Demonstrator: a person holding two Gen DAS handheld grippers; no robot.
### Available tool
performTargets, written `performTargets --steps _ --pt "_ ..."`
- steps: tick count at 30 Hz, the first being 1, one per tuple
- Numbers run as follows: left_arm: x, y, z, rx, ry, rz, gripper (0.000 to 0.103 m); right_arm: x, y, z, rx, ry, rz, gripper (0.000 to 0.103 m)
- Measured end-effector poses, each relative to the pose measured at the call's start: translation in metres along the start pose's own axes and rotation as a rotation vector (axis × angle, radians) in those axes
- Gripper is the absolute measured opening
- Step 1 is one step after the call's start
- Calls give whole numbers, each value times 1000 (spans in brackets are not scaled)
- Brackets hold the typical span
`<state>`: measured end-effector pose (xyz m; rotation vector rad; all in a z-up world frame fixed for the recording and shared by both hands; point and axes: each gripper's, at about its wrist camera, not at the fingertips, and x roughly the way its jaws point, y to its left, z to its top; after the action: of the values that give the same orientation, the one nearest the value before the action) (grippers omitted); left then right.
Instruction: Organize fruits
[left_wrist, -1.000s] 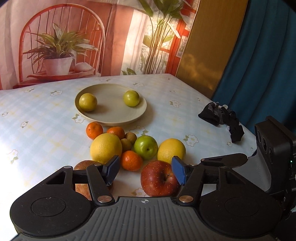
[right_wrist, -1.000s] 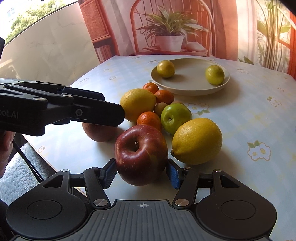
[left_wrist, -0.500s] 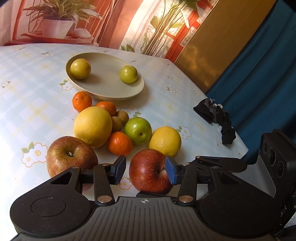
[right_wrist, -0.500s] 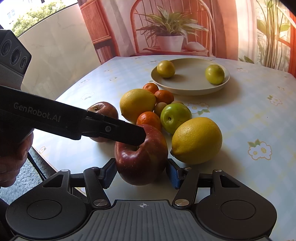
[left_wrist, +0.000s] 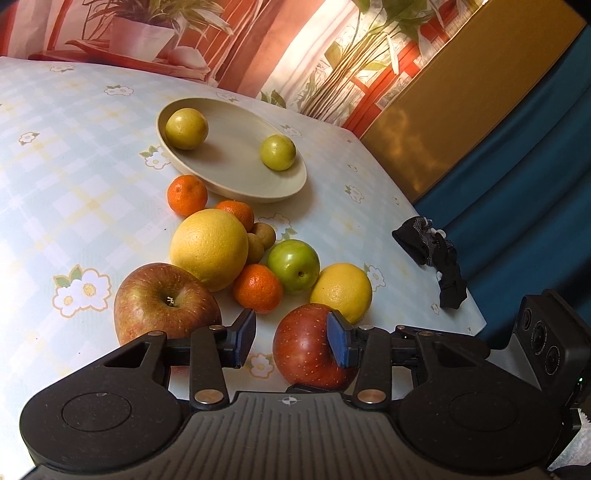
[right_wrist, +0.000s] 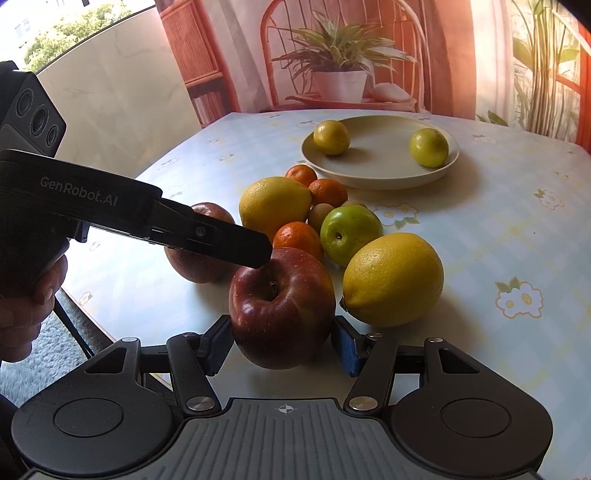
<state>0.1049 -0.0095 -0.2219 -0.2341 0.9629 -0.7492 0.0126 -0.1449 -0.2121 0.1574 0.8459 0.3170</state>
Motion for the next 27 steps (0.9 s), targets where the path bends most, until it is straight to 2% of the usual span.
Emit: performTargets --steps 11,21,27 --pt "10 -7 -6 65 22 -9 45 -3 -1 -2 -11 0 -13 53" --pt "10 -5 -7 56 17 -24 41 -6 0 -3 -29 -22 -22 52" --pt "1 -3 -2 32 -13 -55 39 -14 1 0 -34 -76 1 52"
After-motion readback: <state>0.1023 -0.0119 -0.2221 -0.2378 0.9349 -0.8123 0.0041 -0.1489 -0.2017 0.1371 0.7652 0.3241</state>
